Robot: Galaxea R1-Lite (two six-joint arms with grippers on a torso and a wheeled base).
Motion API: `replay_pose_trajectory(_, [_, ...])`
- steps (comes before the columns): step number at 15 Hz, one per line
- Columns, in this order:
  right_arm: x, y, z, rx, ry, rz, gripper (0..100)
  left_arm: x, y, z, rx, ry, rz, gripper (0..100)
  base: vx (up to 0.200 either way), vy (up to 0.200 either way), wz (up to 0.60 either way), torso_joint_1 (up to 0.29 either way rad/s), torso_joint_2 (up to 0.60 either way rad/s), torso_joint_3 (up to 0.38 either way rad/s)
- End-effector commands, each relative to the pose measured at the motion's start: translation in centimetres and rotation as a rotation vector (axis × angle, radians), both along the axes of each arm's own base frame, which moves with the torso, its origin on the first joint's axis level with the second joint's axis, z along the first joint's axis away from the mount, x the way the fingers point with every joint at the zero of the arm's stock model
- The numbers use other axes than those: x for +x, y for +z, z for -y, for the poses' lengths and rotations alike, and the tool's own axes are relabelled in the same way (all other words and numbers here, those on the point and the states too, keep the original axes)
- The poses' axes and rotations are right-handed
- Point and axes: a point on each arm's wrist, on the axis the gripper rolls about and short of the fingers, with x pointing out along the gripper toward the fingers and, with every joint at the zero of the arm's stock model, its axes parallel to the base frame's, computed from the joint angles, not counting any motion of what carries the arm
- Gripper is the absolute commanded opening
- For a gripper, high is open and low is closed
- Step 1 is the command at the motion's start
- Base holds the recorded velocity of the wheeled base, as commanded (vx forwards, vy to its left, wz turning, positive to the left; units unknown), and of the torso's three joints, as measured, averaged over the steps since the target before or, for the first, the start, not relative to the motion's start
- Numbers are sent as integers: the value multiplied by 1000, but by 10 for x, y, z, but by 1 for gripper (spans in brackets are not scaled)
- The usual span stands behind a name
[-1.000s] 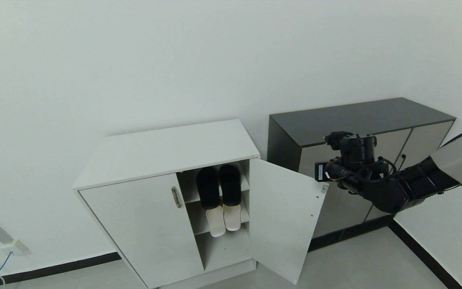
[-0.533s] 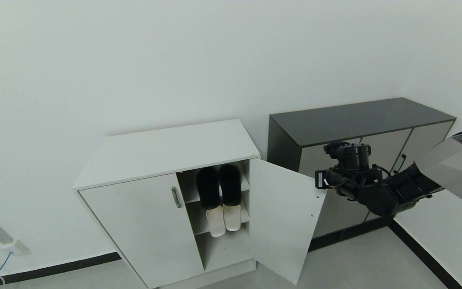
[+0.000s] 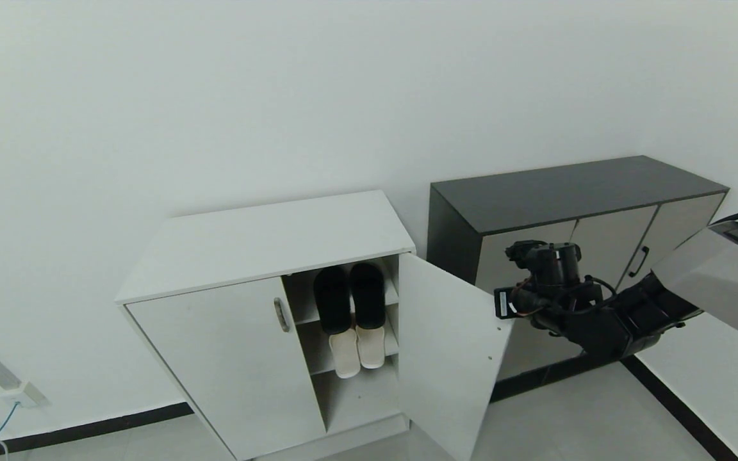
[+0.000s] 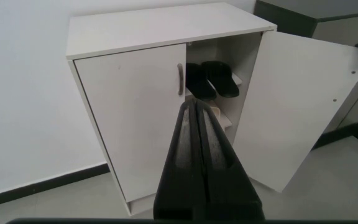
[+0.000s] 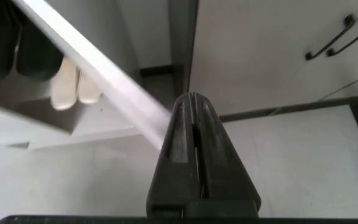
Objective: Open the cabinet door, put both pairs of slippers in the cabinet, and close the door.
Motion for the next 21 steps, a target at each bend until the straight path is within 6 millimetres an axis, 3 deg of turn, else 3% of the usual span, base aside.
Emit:
replay_pose_trajectory(1, [-12, 4, -7, 0, 26, 0, 0, 0, 0, 0, 0, 0, -1, 0, 0, 0, 0, 0, 0, 0])
replay_pose_trajectory(5, [-49, 0, -29, 6, 114, 5, 0, 0, 0, 0, 0, 0, 0, 0, 0, 0, 0, 0, 0, 0])
replay_pose_trajectory(10, [-99, 10, -67, 24, 266, 2, 0, 0, 0, 0, 0, 0, -1, 0, 0, 0, 0, 0, 0, 0])
replay_pose_trajectory(14, [-129, 22, -93, 148, 377, -30, 0, 0, 0, 0, 0, 0, 0, 0, 0, 0, 0, 0, 0, 0])
replay_pose_trajectory(17, [-138, 40, -85, 242, 452, -50, 0, 0, 0, 0, 0, 0, 0, 0, 0, 0, 0, 0, 0, 0])
replay_pose_trajectory(21, [-132, 35, -69, 147, 440, -30, 0, 0, 0, 0, 0, 0, -1, 0, 0, 0, 0, 0, 0, 0])
